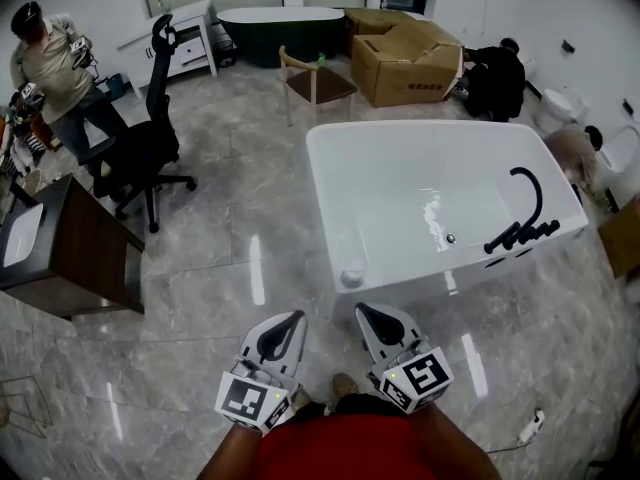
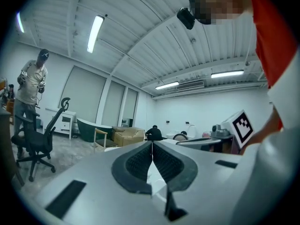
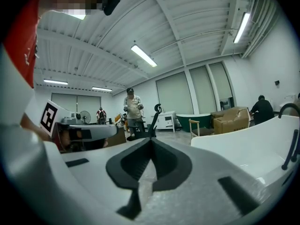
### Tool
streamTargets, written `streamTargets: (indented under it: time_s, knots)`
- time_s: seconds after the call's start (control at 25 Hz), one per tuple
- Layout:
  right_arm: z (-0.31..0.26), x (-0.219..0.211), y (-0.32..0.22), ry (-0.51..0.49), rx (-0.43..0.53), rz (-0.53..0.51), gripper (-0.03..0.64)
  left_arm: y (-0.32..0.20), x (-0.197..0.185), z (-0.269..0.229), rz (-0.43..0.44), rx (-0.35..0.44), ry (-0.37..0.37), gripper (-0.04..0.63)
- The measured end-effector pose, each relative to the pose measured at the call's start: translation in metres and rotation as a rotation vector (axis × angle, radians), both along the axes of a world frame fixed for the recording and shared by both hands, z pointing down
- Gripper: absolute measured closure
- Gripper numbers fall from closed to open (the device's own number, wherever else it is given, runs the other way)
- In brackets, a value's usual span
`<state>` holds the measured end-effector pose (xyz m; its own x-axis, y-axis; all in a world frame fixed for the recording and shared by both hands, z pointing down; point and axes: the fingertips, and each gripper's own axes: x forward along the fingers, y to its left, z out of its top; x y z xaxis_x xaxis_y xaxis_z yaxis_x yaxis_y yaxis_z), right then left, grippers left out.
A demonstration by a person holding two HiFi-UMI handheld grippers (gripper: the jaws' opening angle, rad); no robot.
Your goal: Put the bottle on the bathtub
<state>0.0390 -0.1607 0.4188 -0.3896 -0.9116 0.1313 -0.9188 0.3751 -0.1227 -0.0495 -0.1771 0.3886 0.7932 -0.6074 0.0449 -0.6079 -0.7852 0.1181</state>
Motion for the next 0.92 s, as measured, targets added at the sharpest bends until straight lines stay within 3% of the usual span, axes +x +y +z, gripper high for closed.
streamTargets:
  time_s: [0.92]
  knots:
    - [-0.001, 0.019, -0.001, -0.05, 0.002, 0.03, 0.612, 0.005, 0.015, -0.005, 0.033, 0.01, -0.043, 0.584]
